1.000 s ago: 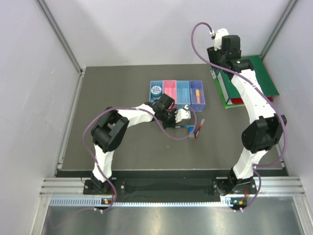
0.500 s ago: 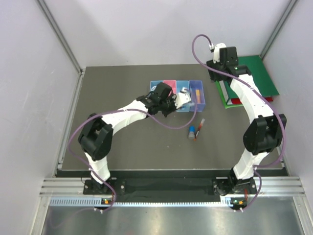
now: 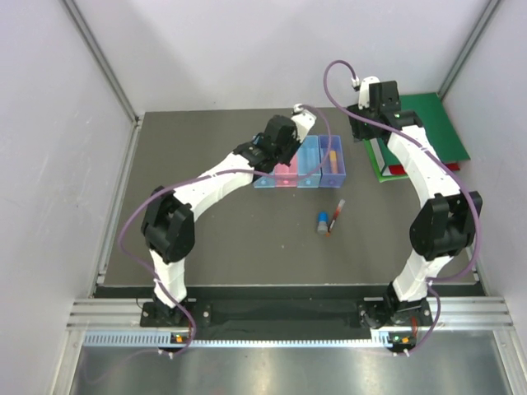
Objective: Sort the stationery into containers
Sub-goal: Place the pen in the storage box.
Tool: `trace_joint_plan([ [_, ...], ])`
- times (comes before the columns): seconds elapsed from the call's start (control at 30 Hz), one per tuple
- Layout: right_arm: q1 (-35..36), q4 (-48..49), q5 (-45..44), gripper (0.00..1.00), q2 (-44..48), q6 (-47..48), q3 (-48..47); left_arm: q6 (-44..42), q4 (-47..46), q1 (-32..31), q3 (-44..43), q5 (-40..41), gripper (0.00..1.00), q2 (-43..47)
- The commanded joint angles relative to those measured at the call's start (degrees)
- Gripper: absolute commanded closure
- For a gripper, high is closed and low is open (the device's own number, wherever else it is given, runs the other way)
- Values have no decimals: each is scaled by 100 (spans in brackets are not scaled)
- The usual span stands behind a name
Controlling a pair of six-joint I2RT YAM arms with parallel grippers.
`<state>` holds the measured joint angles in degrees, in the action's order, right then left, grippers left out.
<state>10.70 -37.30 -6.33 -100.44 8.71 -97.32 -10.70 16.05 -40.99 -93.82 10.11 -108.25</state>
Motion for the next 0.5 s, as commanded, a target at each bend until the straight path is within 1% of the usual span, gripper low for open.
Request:
trace_joint_plan([
  [0.0,-33,144,-35,45,341,-36,-270,1296,398,56,-636,562,100,-363],
  [0.13,-42,170,-79,44,341,-1,-323,1921,925,91,-1251,835,100,-925],
  [0.27,-50,197,-114,44,359,17,-332,2352,1040,153,-1235,870,100,-1111],
  [0.47,-68,214,-123,45,403,43,-253,2607,1145,223,-1253,1230,100,-1383],
])
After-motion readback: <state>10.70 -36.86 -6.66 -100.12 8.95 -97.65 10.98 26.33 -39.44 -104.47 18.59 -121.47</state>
